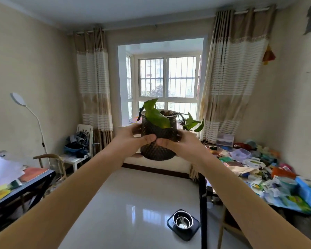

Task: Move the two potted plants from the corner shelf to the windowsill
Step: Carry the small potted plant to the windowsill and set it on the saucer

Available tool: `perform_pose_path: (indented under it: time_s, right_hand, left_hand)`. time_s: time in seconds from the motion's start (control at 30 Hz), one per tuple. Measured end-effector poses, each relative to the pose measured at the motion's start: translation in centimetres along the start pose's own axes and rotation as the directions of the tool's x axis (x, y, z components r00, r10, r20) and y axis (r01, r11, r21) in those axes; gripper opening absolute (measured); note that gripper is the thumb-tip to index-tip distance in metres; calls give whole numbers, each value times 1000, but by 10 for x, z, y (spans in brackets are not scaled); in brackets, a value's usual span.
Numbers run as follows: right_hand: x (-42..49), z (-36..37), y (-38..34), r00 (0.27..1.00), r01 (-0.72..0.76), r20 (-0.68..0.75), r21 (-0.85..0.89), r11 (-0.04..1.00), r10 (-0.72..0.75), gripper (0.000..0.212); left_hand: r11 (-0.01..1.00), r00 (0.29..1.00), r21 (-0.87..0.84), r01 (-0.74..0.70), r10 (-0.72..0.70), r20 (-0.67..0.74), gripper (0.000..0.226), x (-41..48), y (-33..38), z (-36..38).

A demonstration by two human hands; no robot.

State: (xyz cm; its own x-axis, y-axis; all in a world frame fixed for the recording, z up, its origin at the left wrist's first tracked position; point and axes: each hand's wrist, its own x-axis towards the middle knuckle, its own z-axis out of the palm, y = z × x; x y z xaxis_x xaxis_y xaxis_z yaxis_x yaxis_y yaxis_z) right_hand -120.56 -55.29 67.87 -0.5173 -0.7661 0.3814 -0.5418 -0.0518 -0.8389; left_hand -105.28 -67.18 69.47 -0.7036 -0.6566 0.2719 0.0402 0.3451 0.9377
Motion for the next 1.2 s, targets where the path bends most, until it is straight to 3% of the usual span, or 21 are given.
perform_pose_path:
  time_s: [0.53,0.8,0.97,1.2]
  right_hand:
    - [241,54,83,997,-23,-68,74,997,28,55]
    - [378,47,160,999,-31,-9,136,990,33,44]
    - [462,46,196,999,-37,39,119,992,33,48]
    - [561,66,238,999,-18,53,126,992,12,37]
  left_hand:
    - [999,999,35,-11,10,43,52,256,-81,-56]
    - [999,1000,38,12,-12,23,35,391,-122,-40]
    - [999,999,27,32,-32,-4,36,472,-148,-37]
    - [999,999,32,34,-33,-16,40,574,-187,-54]
